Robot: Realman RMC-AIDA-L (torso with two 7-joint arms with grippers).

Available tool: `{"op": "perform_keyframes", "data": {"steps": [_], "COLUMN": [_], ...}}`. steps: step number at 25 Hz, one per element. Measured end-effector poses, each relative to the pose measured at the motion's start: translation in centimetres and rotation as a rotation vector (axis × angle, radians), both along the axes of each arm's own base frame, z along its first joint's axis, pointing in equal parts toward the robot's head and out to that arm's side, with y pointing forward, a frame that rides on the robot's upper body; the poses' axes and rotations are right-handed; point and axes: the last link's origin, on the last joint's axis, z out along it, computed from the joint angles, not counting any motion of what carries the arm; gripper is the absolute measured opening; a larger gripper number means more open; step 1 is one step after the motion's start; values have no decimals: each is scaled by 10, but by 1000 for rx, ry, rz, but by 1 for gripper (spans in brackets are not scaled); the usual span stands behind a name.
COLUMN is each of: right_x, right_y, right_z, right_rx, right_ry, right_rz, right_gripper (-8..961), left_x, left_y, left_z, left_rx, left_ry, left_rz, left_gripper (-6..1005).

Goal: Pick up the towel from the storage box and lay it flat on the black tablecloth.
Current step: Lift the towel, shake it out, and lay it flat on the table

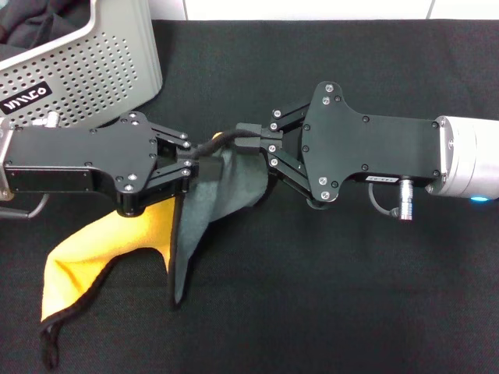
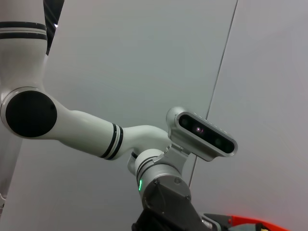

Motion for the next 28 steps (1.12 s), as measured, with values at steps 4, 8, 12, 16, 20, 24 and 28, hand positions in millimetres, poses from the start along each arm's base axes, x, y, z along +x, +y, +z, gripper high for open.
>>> {"op": "perform_keyframes", "data": {"steps": [4,8,12,16,20,24,28], "right_x": [0,2,3,3,-9,-26,-39], "right_y": [0,0,4,17,29,34,43], "right_z": [1,3,9,29,47,55,65], "right_rx": [5,27,69,145,183,208,297], "right_ry": [3,14,38,84,108,95,59], "right_rz": [1,-3,-9,-40,-17,25,41], "right_gripper": [6,7,7,7,8,8,9], "left_x": [-2,-1,0,0,-3,-6,-9], "left_y": [1,1,1,0,4,7,6], "left_z": [2,3,2,1,-9,-19,-21], "left_rx": [16,22,33,45,59,84,125], "left_ry": [-25,-32,-52,-92,-123,-168,-242], "left_rz": [19,14,4,-3,12,20,32], "left_gripper": [64,148,176,170,173,175,175]}}
